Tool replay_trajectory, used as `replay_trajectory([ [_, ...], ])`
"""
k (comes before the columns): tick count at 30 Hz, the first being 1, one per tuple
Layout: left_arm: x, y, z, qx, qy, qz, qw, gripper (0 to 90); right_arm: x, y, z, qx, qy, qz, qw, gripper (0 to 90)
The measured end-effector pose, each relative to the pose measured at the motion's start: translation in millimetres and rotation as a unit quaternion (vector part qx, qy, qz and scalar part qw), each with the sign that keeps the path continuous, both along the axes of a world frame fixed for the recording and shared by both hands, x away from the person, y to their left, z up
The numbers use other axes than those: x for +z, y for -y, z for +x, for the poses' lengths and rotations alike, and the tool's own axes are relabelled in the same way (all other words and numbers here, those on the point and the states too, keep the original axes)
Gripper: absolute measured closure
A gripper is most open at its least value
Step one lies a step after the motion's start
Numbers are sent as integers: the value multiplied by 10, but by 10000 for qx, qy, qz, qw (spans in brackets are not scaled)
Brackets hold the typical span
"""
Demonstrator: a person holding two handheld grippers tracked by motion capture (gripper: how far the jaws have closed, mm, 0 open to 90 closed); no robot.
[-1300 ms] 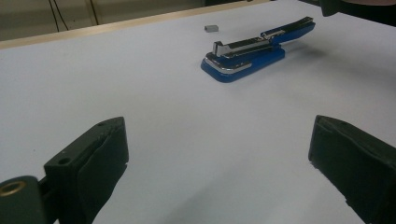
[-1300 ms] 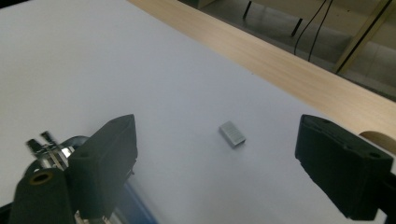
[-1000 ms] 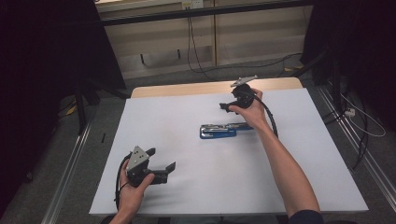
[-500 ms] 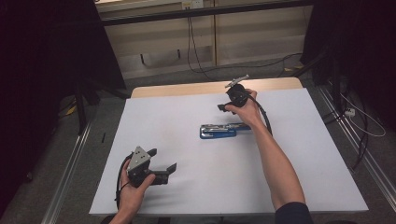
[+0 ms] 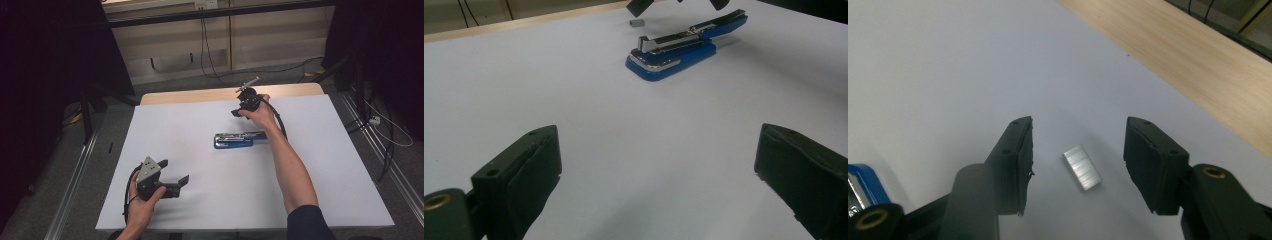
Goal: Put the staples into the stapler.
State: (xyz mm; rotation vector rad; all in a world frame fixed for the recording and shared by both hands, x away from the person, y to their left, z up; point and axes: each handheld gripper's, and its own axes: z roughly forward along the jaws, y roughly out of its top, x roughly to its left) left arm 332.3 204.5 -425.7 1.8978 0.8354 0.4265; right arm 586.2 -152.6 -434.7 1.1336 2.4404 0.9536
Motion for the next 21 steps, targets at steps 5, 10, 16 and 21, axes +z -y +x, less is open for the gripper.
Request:
replay_trajectory([
  [5,3,-5,-5,-1,7,-13,10000,50,-1,-58,43,118,-93,-102,9998,525],
  [10,2,-9,-5,6,-1,-29,10000,50,-49,-53,57,210,-176,-154,9995,553],
  [16,1,-3,-2,-13,-8,-3,10000,50,-89,-6,67,264,-294,-247,9989,597],
  [21,1,-1,-6,-19,2,-26,10000,50,-106,12,71,281,-353,-279,9986,658],
])
